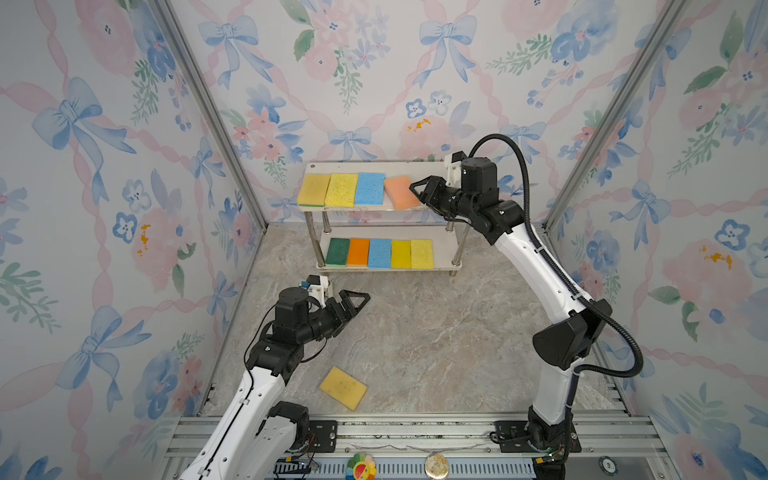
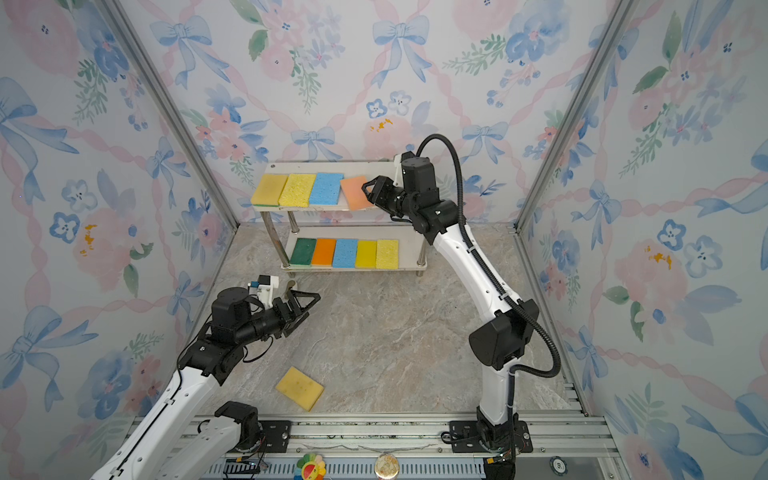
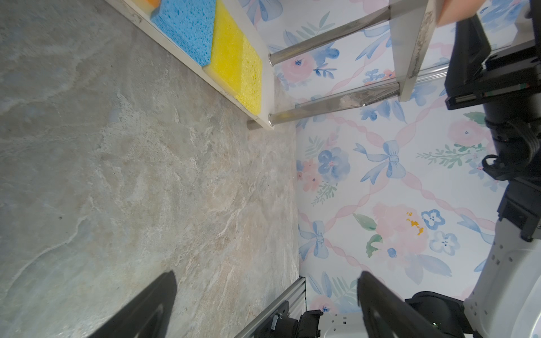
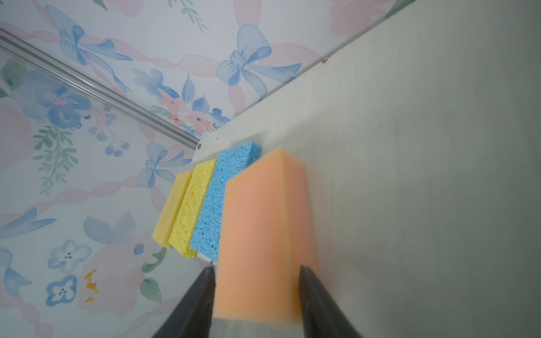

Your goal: Place and organize the cleaning sponges onto the shelf

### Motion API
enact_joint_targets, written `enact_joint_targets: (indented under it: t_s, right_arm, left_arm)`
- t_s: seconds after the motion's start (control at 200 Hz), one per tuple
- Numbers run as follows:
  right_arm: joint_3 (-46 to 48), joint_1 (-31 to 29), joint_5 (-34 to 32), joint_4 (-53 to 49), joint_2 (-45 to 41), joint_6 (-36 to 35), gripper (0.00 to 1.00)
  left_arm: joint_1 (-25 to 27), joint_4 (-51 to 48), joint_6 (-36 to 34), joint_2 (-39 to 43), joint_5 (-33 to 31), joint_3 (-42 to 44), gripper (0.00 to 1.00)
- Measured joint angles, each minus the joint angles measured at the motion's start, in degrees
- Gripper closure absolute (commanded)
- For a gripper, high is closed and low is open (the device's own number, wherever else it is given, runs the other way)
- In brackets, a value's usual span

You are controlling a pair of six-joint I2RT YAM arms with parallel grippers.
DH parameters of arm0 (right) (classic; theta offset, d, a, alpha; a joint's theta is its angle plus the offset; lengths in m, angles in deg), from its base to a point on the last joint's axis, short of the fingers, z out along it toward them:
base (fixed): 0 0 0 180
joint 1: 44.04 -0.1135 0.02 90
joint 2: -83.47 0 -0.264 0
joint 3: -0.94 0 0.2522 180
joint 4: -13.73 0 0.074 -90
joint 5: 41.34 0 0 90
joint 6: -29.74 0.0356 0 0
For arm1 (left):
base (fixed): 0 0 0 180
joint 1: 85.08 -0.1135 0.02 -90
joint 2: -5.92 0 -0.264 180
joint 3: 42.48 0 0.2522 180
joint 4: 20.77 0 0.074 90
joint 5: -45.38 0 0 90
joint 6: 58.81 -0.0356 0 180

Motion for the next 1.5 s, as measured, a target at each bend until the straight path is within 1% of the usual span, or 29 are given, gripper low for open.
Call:
enact_joint_targets:
  t_s: [0.41,0.805,1.045,1.305,1.39,1.5]
  right_arm:
    - [0.0,0.0,1.0,-0.2,0.0,0.0,0.46]
    - [0.5,-2.1,1.5,-0.1,0.0,1.0,0.47]
    - [1.1,-2.2,1.3,-0.2,-0.5,0.8,0.47]
    - [-0.1,-2.1,-1.3,-5.8,-2.8,-3.0,0.47]
    - [-0.1,-1.8,-0.2,-8.1,-4.7,-3.6,0.48]
    - [0.4,-1.9,3.1,-10.7,-7.6,-3.7,0.47]
  left_arm:
    - [0.0,0.0,0.0,0.0,0.0,0.0,0.02]
    - [0.0,-0.1,0.0,0.4,0.0,0.0,0.02]
    - [0.0,-0.2,0.0,0.7,0.0,0.0,0.02]
    - [0.0,-0.2,0.0,0.8,0.0,0.0,0.02]
    - [-0.2,-0.2,0.0,0.9,0.0,0.0,0.02]
    - [-0.3,-0.2,0.0,1.1,0.0,0.0,0.02]
